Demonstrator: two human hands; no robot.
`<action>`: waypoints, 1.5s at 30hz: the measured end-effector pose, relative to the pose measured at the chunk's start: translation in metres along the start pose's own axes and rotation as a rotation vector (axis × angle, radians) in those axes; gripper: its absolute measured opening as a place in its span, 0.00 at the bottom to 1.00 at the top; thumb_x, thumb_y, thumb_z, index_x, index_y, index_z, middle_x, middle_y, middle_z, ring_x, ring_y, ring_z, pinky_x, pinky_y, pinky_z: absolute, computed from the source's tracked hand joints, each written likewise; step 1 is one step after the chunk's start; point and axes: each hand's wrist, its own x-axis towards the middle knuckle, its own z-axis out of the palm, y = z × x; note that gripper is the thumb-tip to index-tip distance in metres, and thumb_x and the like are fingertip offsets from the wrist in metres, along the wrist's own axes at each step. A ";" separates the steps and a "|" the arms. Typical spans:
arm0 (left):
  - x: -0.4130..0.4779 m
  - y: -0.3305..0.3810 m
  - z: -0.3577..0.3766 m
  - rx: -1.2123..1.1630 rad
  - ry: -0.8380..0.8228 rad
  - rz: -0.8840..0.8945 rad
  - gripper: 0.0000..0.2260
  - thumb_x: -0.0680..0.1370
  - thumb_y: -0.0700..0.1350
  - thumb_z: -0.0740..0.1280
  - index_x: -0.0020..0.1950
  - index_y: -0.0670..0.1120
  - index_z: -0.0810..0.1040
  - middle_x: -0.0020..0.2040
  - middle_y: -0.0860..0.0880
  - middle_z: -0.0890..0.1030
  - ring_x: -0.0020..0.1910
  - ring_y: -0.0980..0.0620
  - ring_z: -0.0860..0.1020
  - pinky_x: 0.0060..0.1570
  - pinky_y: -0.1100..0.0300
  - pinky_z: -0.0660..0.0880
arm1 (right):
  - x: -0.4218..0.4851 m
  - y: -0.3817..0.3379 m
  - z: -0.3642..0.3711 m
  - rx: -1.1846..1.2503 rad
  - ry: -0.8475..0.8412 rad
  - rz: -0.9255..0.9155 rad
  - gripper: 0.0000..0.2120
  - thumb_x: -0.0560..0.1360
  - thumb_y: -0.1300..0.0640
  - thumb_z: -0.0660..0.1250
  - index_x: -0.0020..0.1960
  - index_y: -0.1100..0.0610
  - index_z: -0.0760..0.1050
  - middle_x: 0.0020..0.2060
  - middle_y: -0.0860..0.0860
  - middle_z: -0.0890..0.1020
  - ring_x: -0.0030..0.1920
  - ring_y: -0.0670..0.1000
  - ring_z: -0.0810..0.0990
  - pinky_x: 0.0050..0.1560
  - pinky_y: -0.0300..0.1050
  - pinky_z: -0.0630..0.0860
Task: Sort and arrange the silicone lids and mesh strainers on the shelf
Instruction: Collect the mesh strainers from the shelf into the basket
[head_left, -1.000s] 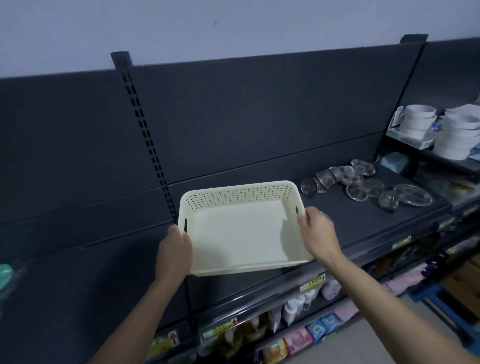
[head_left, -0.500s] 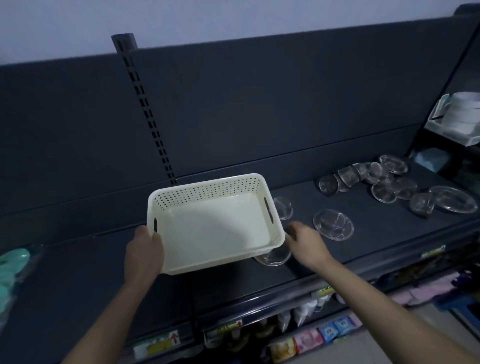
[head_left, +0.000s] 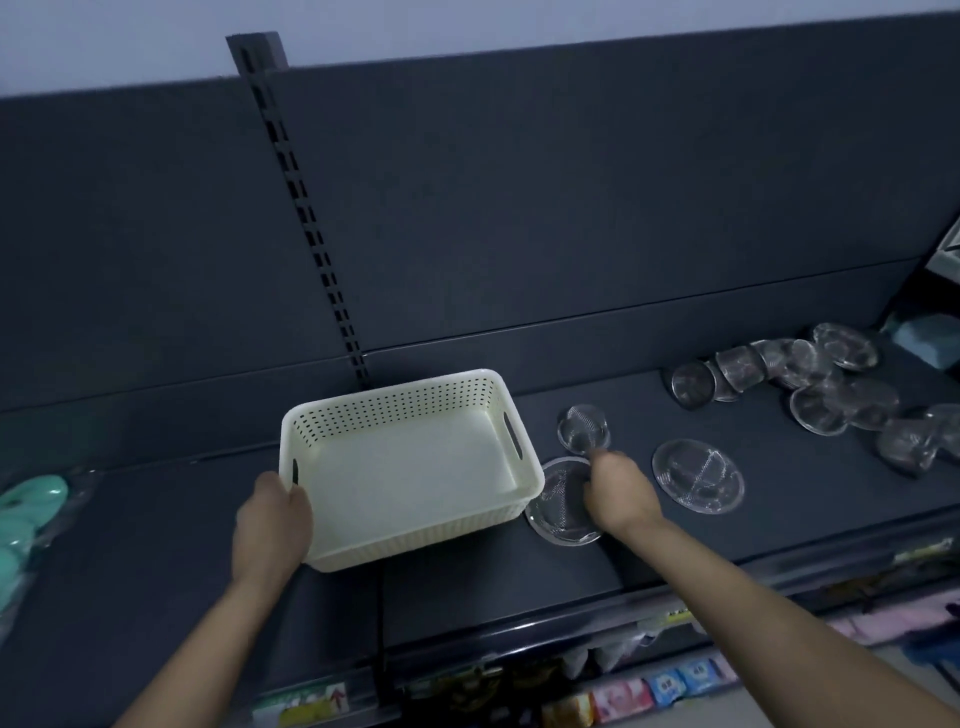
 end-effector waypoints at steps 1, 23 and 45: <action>0.001 0.002 0.003 0.014 0.004 0.000 0.06 0.78 0.39 0.55 0.43 0.37 0.66 0.42 0.40 0.74 0.37 0.41 0.72 0.34 0.54 0.67 | 0.007 0.003 -0.005 -0.029 0.007 -0.019 0.19 0.73 0.65 0.57 0.63 0.58 0.71 0.56 0.60 0.76 0.55 0.62 0.78 0.51 0.51 0.75; -0.026 0.071 0.088 0.090 0.062 -0.024 0.09 0.77 0.41 0.58 0.39 0.38 0.66 0.36 0.42 0.77 0.37 0.40 0.76 0.33 0.55 0.71 | 0.145 0.072 -0.094 -0.061 -0.074 -0.436 0.17 0.72 0.59 0.66 0.59 0.55 0.65 0.57 0.57 0.71 0.50 0.61 0.77 0.48 0.51 0.75; -0.046 0.127 0.121 -0.003 -0.140 0.129 0.06 0.78 0.39 0.64 0.54 0.44 0.75 0.45 0.50 0.80 0.46 0.49 0.78 0.42 0.59 0.70 | 0.091 0.032 -0.069 0.085 -0.128 -0.377 0.23 0.74 0.48 0.66 0.65 0.53 0.62 0.59 0.55 0.70 0.49 0.58 0.78 0.44 0.47 0.74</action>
